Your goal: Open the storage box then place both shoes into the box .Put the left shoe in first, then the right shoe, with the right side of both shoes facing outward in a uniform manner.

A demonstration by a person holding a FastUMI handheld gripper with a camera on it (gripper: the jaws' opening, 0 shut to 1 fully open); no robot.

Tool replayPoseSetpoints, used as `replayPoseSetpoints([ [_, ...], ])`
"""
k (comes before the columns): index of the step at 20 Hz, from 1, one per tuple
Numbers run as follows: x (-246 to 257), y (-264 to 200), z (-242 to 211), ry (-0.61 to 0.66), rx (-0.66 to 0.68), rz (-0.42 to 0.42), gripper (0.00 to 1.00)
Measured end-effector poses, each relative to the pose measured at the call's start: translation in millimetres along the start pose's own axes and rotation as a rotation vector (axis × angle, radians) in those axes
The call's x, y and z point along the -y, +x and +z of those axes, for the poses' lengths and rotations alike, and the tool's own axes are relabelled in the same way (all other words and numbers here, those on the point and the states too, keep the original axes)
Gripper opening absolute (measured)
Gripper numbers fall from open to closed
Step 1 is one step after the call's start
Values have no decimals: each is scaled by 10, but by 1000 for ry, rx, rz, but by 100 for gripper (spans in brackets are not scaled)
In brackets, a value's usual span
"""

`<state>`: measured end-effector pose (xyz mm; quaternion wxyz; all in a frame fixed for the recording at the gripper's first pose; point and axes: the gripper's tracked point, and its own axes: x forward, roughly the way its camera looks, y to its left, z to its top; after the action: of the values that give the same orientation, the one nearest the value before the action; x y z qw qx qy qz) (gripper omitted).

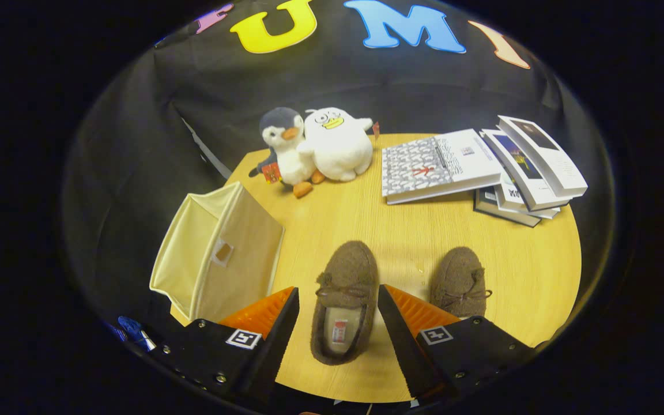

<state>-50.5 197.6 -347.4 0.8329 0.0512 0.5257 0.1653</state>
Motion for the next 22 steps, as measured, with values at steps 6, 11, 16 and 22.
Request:
replayPoseSetpoints([
  [6,199,356,-388,-9,-132,-42,85],
  [11,370,625,-611,0,-242,-73,85],
  [16,430,868,-491,47,-255,-73,82],
  [22,378,961,-495,172,-263,-49,8],
])
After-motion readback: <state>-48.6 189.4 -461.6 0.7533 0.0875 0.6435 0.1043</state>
